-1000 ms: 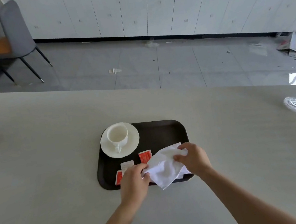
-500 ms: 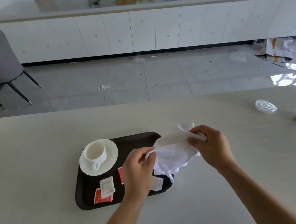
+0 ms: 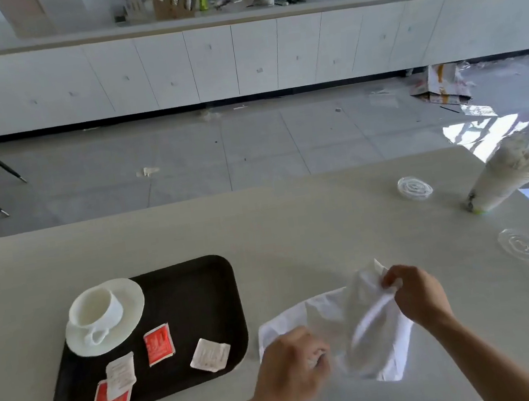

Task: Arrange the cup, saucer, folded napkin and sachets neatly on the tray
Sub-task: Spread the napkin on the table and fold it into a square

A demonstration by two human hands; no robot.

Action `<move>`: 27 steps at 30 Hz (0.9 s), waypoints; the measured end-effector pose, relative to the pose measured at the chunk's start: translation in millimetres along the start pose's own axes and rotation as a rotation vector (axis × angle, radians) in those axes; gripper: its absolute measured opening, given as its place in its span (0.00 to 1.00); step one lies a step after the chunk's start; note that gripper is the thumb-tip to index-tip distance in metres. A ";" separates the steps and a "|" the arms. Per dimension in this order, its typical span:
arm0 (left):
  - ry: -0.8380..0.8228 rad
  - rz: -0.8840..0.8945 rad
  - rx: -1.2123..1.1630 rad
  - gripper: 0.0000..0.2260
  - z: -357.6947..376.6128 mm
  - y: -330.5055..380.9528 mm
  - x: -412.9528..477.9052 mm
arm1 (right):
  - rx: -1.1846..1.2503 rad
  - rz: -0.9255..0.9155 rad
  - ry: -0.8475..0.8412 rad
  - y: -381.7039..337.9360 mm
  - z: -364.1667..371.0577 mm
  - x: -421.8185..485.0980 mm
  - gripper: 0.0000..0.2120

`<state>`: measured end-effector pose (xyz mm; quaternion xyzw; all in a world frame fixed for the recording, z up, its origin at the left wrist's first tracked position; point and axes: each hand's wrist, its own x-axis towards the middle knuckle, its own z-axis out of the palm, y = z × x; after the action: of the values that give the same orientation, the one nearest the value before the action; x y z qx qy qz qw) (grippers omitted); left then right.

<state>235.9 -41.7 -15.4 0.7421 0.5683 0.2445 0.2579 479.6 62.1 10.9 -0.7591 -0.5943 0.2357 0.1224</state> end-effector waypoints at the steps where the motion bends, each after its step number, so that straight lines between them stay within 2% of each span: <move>1: 0.054 -0.009 0.064 0.04 4.6 -6.0 3.7 | -0.020 0.019 -0.008 4.9 -3.8 2.2 0.19; 3: 0.101 -0.025 0.220 0.07 11.7 -15.5 16.1 | 0.028 0.055 0.005 11.1 -10.6 7.7 0.15; 6: -0.071 -0.124 0.440 0.16 20.4 -22.4 38.3 | 0.285 0.127 -0.014 14.1 -19.2 13.7 0.06; 8: -0.162 -0.175 0.515 0.14 20.7 -23.9 45.9 | 0.399 0.160 -0.097 15.6 -18.9 15.4 0.09; 10: -0.164 -0.160 0.522 0.11 15.9 -25.5 48.8 | 0.381 0.129 -0.133 14.2 -18.6 18.6 0.10; 12: -0.052 -0.165 0.467 0.14 7.1 -35.7 49.8 | 0.431 0.051 -0.074 6.0 -26.5 21.6 0.09; 14: 0.119 -0.191 0.362 0.14 -9.5 -41.0 52.0 | 0.619 -0.019 0.018 -0.5 -42.9 24.6 0.09; 17: 0.438 -0.205 0.247 0.10 -38.0 -40.7 51.9 | 0.760 -0.042 0.108 7.3 -66.9 23.2 0.07; 19: 0.455 -0.187 0.274 0.10 -44.6 -38.4 50.0 | 0.633 0.022 0.132 24.0 -67.0 21.7 0.09; 23: 0.192 -0.150 0.403 0.14 -25.1 -44.5 49.5 | 0.041 0.064 -0.043 54.3 -32.8 14.5 0.12; 25: 0.135 -0.144 0.416 0.13 -15.1 -43.9 45.0 | -0.005 0.065 -0.027 62.3 -21.1 11.8 0.11; 27: 0.114 -0.175 0.385 0.13 -4.1 -43.4 38.4 | 0.124 0.171 0.030 62.9 -17.4 11.5 0.08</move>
<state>211.1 5.6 -38.4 0.7105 0.6804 0.1499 0.0992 543.5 58.2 -5.9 -0.8014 -0.5098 0.2702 0.1577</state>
